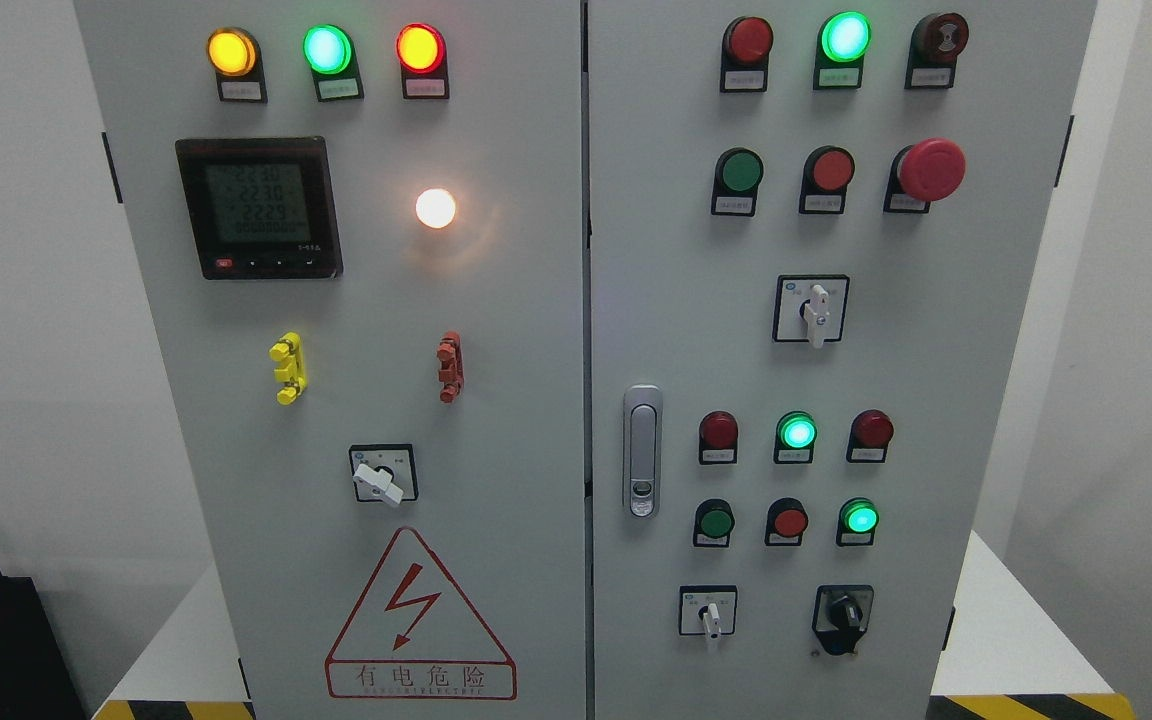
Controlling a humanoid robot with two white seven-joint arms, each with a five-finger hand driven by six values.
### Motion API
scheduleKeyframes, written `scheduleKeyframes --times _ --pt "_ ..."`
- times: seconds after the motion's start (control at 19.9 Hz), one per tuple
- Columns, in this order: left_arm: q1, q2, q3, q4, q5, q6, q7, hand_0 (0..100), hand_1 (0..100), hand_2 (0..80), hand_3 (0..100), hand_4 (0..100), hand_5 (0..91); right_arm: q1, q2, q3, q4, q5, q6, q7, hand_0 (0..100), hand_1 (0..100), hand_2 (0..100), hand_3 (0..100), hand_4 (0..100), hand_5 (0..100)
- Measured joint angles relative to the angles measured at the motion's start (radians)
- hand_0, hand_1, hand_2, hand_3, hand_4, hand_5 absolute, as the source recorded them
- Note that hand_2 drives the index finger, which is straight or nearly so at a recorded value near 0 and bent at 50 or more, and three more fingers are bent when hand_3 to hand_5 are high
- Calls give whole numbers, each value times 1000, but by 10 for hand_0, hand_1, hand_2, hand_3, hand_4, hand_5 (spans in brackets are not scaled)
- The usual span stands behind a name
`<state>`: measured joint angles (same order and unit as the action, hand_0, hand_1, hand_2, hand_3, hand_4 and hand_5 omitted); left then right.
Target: Release door handle
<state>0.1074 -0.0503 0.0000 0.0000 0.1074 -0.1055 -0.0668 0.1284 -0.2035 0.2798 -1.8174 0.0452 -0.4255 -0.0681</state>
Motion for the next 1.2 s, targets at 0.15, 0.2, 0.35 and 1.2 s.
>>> scheduleKeyframes --times 0.15,0.2,0.35,1.2 --pt "0 0 0 0 0 0 0 120 389 0 0 0 0 -43 48 -10 -6 261 6 -156 383 283 0 923 905 957" --pt "0 0 0 0 0 0 0 120 389 0 0 0 0 -57 69 -13 -7 362 24 -202 352 320 0 981 990 977" --pt "0 0 0 0 0 0 0 120 389 0 0 0 0 -100 123 -18 -12 648 106 -322 319 385 0 1000 1000 1000" --pt "0 0 0 0 0 0 0 120 389 0 0 0 0 -325 267 74 15 1235 495 -233 320 396 0 1000 1000 1000"
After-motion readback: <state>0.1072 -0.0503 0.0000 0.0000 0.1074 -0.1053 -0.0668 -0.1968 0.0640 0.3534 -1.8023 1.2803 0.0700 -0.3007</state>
